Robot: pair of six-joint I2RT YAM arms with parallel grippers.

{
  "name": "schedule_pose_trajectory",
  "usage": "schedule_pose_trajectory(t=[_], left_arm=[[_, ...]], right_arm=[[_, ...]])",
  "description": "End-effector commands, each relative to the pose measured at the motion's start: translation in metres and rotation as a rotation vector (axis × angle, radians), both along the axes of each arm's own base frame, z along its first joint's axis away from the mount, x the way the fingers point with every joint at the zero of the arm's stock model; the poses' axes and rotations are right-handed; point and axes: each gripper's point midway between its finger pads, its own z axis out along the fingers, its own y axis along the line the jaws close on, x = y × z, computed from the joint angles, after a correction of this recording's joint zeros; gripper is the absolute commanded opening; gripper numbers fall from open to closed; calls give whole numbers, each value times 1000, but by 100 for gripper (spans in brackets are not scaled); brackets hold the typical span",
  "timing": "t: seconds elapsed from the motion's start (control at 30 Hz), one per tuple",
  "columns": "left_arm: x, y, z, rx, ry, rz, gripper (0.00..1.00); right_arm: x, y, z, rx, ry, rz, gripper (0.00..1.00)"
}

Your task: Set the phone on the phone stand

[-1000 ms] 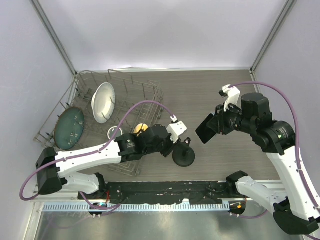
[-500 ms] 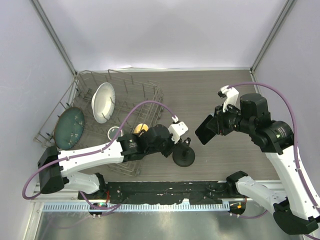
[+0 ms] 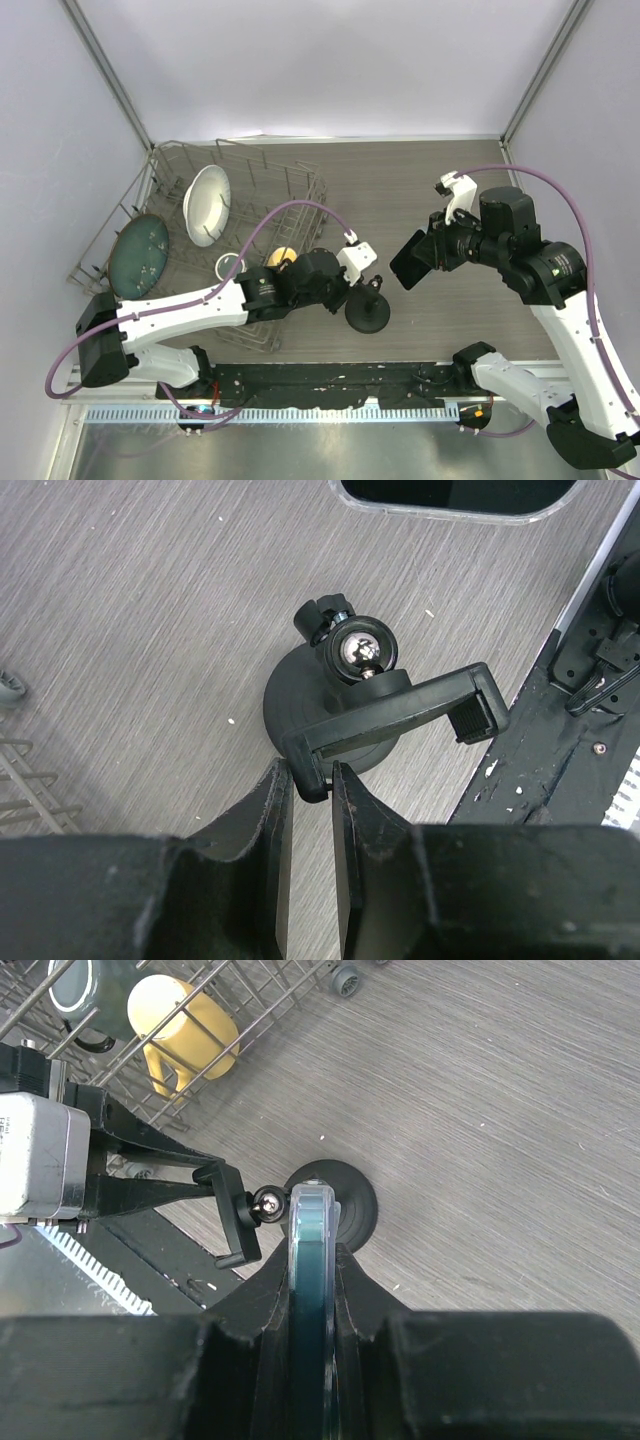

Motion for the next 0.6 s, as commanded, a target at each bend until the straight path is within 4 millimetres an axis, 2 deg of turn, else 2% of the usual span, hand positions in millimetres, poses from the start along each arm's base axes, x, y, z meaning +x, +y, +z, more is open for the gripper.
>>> schedule_pose_trajectory(t=[0.0, 0.13, 0.33, 0.57], left_arm=[[6, -15, 26, -78, -38, -13, 19], [5, -16, 24, -77, -36, -11, 19], [6, -18, 27, -84, -38, -13, 27], [6, -17, 26, -73, -38, -15, 31]], right_arm=[[6, 8, 21, 57, -89, 23, 0], [6, 8, 21, 58, -87, 25, 1], [5, 9, 20, 58, -84, 31, 1], [5, 10, 17, 61, -73, 35, 1]])
